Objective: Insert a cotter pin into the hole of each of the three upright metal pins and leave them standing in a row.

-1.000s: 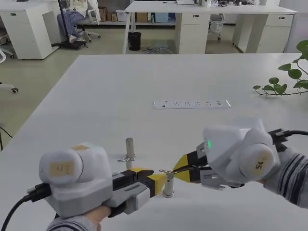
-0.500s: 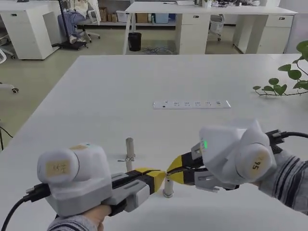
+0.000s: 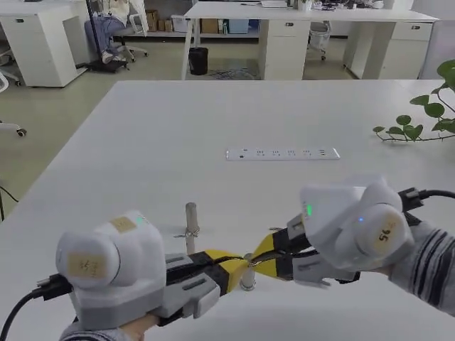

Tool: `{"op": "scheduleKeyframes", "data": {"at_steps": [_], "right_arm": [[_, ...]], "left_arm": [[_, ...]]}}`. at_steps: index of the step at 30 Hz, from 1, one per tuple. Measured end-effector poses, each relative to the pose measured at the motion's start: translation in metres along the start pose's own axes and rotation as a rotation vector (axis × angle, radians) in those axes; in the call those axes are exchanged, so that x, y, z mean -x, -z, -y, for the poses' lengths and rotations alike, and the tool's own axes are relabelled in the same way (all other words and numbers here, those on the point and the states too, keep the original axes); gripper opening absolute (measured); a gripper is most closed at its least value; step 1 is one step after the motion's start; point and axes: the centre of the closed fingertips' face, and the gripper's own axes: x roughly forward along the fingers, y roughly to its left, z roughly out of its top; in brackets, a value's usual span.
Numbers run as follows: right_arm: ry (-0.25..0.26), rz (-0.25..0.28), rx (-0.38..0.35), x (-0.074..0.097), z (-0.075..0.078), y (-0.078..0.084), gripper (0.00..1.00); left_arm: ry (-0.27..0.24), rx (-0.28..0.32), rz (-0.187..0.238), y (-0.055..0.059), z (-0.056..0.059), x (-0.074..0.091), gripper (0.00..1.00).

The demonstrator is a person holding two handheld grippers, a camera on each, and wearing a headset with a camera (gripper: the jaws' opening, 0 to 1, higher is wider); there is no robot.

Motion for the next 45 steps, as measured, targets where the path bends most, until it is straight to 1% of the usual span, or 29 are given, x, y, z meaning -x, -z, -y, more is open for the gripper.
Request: {"op": "scheduleKeyframes", "data": {"at_steps": [2,4,5,7,9,12,16,20,22,25,27,31,32,33,34,35,36,37,38,39,40,41,42,43,44,45], "right_arm": [[-0.015,0.005,-0.010,0.001,-0.002,0.000,0.02],[-0.031,0.010,-0.014,0.002,-0.004,0.000,0.03],[-0.040,0.013,-0.019,0.002,-0.006,0.000,0.03],[-0.062,0.020,-0.027,0.003,-0.009,-0.001,0.03],[-0.072,0.023,-0.029,0.003,-0.011,-0.001,0.02],[-0.093,0.026,-0.036,0.004,-0.015,-0.001,0.01],[-0.104,0.028,-0.036,0.005,-0.017,-0.002,0.00],[-0.110,0.013,-0.027,0.006,-0.019,-0.001,0.00],[-0.101,-0.006,0.003,0.007,-0.018,-0.001,0.00],[-0.097,-0.035,0.028,0.007,-0.019,0.002,0.00],[-0.085,-0.051,0.034,0.007,-0.017,0.004,0.00],[-0.057,-0.074,0.028,0.009,-0.010,0.010,0.00],[-0.047,-0.086,0.023,0.009,-0.007,0.014,0.00],[-0.038,-0.096,0.019,0.010,-0.005,0.017,0.00],[-0.027,-0.109,0.012,0.010,-0.002,0.021,0.00],[-0.017,-0.115,0.008,0.011,0.000,0.024,0.00],[-0.012,-0.121,0.001,0.011,0.003,0.027,0.00],[-0.008,-0.124,-0.005,0.012,0.004,0.029,0.00],[0.000,-0.130,-0.008,0.012,0.006,0.031,0.00],[0.005,-0.135,-0.009,0.012,0.007,0.033,0.00],[0.005,-0.140,-0.012,0.012,0.008,0.035,0.00],[0.013,-0.148,-0.019,0.012,0.011,0.039,0.00],[0.016,-0.154,-0.023,0.012,0.012,0.041,0.00],[0.021,-0.161,-0.028,0.012,0.014,0.044,0.00],[0.026,-0.166,-0.032,0.011,0.015,0.046,0.00],[0.030,-0.171,-0.040,0.011,0.016,0.048,0.00]], "left_arm": [[0.028,-0.042,-0.013,0.001,0.003,0.000,0.00],[0.042,-0.060,-0.016,0.001,0.005,0.000,0.00],[0.056,-0.080,-0.021,0.001,0.007,0.001,0.00],[0.082,-0.096,-0.018,0.001,0.010,0.001,0.00],[0.103,-0.112,-0.010,0.000,0.013,0.002,0.00],[0.121,-0.122,-0.013,0.000,0.015,0.003,0.00],[0.139,-0.122,-0.015,0.001,0.016,0.006,0.00],[0.134,-0.116,-0.026,0.005,0.015,0.006,0.00],[0.124,-0.112,-0.026,0.006,0.014,0.005,0.00],[0.102,-0.105,-0.026,0.007,0.013,0.003,0.01],[0.070,-0.090,-0.028,0.009,0.009,0.002,0.01],[0.039,-0.084,-0.014,0.009,0.006,-0.002,0.14],[0.026,-0.084,-0.011,0.010,0.005,-0.003,0.17],[0.004,-0.084,-0.012,0.011,0.002,-0.004,0.19],[-0.034,-0.093,-0.011,0.012,-0.003,-0.006,0.22],[-0.056,-0.100,-0.008,0.012,-0.006,-0.007,0.24],[-0.098,-0.100,-0.004,0.012,-0.011,-0.007,0.25],[-0.103,-0.097,0.001,0.013,-0.011,-0.009,0.25],[-0.131,-0.082,0.013,0.013,-0.014,-0.010,0.25],[-0.144,-0.074,0.012,0.014,-0.016,-0.011,0.26],[-0.182,-0.057,0.011,0.016,-0.021,-0.012,0.26],[-0.199,-0.053,0.010,0.017,-0.023,-0.013,0.26],[-0.227,-0.047,0.011,0.019,-0.027,-0.014,0.26],[-0.257,-0.034,0.016,0.020,-0.030,-0.016,0.26],[-0.272,-0.021,0.020,0.021,-0.031,-0.017,0.27],[-0.299,-0.010,0.023,0.022,-0.034,-0.018,0.27]]}}
